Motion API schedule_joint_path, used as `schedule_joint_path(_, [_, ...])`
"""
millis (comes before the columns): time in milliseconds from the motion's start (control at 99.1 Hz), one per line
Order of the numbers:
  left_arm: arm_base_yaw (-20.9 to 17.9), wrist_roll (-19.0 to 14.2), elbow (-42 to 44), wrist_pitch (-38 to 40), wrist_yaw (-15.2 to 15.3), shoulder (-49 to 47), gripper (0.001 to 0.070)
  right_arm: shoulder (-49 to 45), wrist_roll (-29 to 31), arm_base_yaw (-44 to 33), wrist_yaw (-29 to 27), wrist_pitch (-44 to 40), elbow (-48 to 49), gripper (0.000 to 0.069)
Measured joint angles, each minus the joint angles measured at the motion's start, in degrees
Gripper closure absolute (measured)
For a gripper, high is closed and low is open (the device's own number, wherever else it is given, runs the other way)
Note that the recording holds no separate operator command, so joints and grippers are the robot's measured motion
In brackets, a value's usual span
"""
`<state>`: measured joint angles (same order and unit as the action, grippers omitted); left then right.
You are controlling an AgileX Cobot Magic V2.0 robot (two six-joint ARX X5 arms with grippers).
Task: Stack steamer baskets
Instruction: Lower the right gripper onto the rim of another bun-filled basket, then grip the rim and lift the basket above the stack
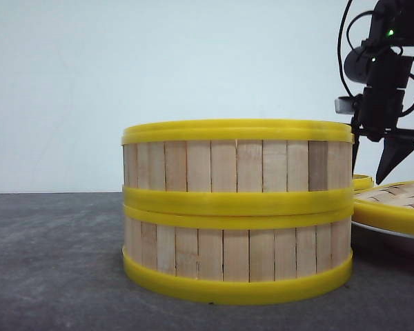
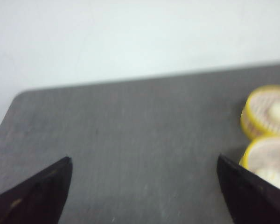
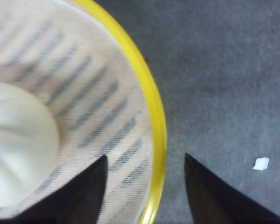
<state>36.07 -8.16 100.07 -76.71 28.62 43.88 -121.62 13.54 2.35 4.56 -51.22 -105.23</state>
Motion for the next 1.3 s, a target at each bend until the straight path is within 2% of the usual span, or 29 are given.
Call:
schedule_joint_path(202, [0.02, 0.02, -0.11, -0.04, 0.02, 0.61, 0.0118, -2.12, 1.33, 0.02, -0.07, -0.68, 0.0, 0.0467])
schedule_joint_path(444, [0.0, 0.02, -0.13, -0.04, 0.02, 0.68, 0.0118, -2.38, 2.19, 0.31, -0.52, -0.15, 0.0, 0.065])
schedule_joint_path(636, [0.0, 0.26, -0.11, -0.04, 0.04, 0.68, 0.0118, -2.4, 2.4, 0.63, -0.11, 1.92, 0.0, 0.0667])
schedule_joint_path(787, [0.0, 0.66, -0.13, -0.13, 0.04, 0.68, 0.0118, -2.93, 4.52, 1.01, 2.56, 4.72, -1.99, 0.0667])
schedule_joint_path(918, [0.02, 0.68, -0.11, -0.28, 0.04, 0.68, 0.0118, -3.06, 4.98, 1.09, 2.69, 4.0, -8.81, 0.0667])
schedule_joint_path(1049, [0.0, 0.68, -0.13, -0.22, 0.04, 0.68, 0.0118, -3.06, 5.33, 1.07, 3.23, 0.07, -19.63, 0.0667])
schedule_joint_path(1211, [0.0, 0.9, -0.13, 1.09, 0.04, 0.68, 0.0118, -3.06, 4.96, 0.98, 7.37, -9.55, -33.59, 0.0667])
schedule_joint_path(1302, [0.0, 1.11, -0.13, 2.71, -0.07, 0.68, 0.0118, -3.04, 3.87, 1.68, 7.87, -16.48, -41.03, 0.0668])
